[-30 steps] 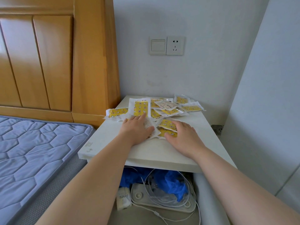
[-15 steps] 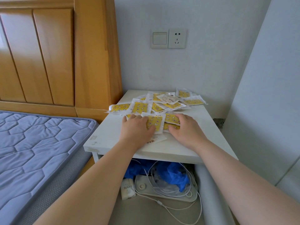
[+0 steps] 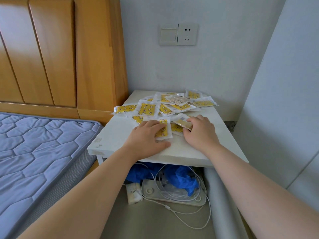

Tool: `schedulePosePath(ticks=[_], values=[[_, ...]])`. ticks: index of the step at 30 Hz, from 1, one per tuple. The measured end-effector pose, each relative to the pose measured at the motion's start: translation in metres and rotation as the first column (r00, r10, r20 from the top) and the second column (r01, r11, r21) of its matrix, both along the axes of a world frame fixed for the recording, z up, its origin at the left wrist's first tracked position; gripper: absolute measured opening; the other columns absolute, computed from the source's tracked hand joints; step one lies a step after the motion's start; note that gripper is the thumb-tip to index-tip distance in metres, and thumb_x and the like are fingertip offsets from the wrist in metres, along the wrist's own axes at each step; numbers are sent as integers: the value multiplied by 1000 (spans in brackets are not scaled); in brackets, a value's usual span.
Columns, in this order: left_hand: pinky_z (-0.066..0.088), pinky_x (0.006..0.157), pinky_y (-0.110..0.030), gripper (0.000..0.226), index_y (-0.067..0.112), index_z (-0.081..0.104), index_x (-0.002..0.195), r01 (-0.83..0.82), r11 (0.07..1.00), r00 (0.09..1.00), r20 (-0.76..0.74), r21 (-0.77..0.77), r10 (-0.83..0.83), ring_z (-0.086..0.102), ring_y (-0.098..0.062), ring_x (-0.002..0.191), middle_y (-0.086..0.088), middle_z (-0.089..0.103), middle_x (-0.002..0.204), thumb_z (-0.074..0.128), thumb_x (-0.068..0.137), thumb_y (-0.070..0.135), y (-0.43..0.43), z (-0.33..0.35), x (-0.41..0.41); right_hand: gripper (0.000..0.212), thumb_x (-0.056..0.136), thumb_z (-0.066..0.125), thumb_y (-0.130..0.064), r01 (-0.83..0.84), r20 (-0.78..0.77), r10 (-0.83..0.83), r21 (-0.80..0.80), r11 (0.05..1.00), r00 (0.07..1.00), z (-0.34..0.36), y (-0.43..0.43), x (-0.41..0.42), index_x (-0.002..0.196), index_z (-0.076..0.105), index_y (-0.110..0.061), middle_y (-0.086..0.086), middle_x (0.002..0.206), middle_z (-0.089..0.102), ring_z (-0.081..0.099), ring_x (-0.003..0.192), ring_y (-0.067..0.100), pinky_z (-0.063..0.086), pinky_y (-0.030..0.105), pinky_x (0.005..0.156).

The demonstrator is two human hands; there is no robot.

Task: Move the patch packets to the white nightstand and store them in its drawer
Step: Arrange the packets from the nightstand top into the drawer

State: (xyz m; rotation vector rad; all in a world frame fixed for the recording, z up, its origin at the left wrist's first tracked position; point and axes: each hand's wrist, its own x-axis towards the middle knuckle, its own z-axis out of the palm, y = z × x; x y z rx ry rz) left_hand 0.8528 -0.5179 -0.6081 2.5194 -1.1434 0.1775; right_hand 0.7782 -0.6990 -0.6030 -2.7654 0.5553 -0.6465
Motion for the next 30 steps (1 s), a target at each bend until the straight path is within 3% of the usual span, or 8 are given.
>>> schedulePosePath(ticks=[5,10,17,19,22,24,27,30], values=[[33,108,-37,57,32,54,132,-30,994,999,26,-102,33,35,-13,127,10,47,133,53,84,62,1,0,-3,35,91,45,-47,-62,84,44,220,974,995,-1,0,0,100,67,-20,-1,109,54,45,109,17,39,38,97],[36,101,-40,50,27,67,116,-62,977,997,-60,-205,51,40,-15,117,6,53,118,34,93,57,2,1,-4,5,91,52,-22,-60,89,36,291,955,995,-3,-6,1,87,54,-22,-3,95,55,52,98,22,43,37,87],[35,102,-35,32,24,61,122,-141,973,989,21,-182,148,39,-17,121,3,49,123,48,93,30,-1,-3,-2,51,88,64,-24,-23,-130,71,338,941,989,12,-12,7,134,43,-23,4,137,46,42,127,27,36,43,106],[30,105,-35,35,26,58,126,-147,977,987,37,-157,154,36,-17,124,4,46,129,46,94,32,-1,-3,-2,49,85,67,-23,15,-264,57,263,965,963,25,-10,12,130,48,-15,6,130,53,51,116,28,43,39,97],[27,107,-35,38,25,55,129,-152,979,985,55,-134,161,34,-17,127,4,45,133,43,94,34,-1,-3,-3,20,83,71,-20,34,-378,48,206,978,924,45,-7,16,80,55,-7,5,82,57,53,74,19,40,23,57],[27,107,-35,39,25,53,131,-153,981,985,62,-115,161,34,-17,127,4,46,134,41,95,34,-1,-3,-4,19,81,73,-16,97,-292,48,463,881,955,53,-20,20,75,56,-9,4,75,57,56,69,16,47,24,63],[29,105,-34,39,24,52,132,-148,984,985,80,-103,156,35,-18,125,4,46,132,40,95,34,-2,-3,-4,13,86,67,-8,70,-98,28,854,516,995,63,-38,18,98,64,-11,4,85,66,64,80,19,54,39,83],[30,104,-34,39,24,51,131,-140,985,986,81,-102,148,36,-18,125,3,47,132,40,95,33,-2,-2,-4,8,89,64,-9,102,-138,26,833,543,990,67,-43,20,86,60,-15,0,79,65,62,71,12,52,29,68]])
